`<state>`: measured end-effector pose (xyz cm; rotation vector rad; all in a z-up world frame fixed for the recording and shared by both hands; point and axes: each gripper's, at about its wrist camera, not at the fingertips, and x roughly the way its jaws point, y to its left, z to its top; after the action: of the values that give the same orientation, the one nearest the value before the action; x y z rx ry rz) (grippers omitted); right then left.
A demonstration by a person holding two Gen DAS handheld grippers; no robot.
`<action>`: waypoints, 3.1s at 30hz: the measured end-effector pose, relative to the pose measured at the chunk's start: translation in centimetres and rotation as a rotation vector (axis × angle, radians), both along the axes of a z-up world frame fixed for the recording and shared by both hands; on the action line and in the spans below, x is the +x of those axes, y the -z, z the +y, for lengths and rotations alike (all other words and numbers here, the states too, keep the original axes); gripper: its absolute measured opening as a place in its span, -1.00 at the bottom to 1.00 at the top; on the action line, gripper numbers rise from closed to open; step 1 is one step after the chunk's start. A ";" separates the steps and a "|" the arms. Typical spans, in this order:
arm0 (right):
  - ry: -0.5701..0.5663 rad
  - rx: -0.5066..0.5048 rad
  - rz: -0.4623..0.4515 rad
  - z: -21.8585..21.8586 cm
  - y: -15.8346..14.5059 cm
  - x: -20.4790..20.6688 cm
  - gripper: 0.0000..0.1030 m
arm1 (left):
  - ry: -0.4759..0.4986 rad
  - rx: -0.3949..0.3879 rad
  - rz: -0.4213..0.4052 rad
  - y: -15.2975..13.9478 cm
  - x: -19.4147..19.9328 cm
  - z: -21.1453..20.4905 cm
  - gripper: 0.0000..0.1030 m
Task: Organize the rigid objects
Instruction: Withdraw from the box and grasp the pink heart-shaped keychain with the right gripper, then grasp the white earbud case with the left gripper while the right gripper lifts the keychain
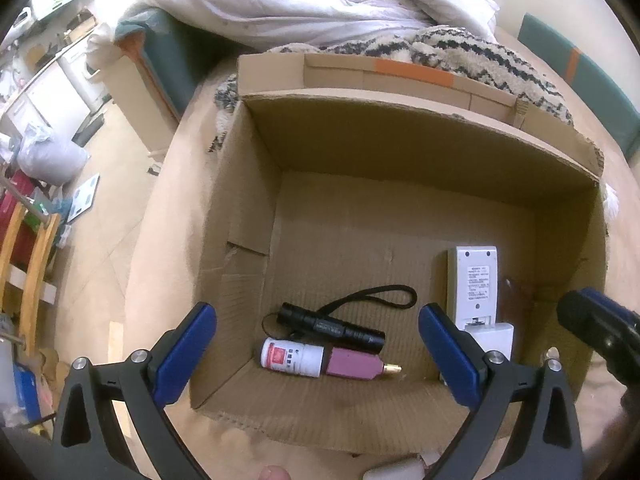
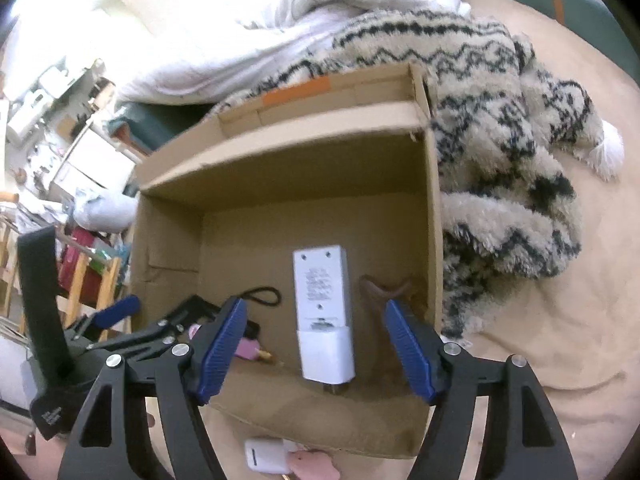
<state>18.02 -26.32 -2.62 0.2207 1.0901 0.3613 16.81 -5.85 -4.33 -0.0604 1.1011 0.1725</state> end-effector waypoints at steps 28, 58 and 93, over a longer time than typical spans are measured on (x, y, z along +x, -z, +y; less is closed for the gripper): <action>0.016 0.002 -0.036 -0.9 -1.9 -7.0 1.00 | -0.017 -0.064 -0.077 -3.3 -8.7 4.5 0.96; 0.047 0.082 0.543 2.2 12.5 -10.0 0.22 | -0.080 -0.178 -0.025 -0.7 -10.3 6.8 0.96; -0.162 0.064 -0.362 0.8 -10.5 -10.3 -0.22 | -0.127 -0.130 0.028 1.3 -10.1 7.4 0.96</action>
<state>7.74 -25.50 7.85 0.1177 0.7415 0.5589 6.74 1.59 -5.66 -0.2450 1.1358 0.2163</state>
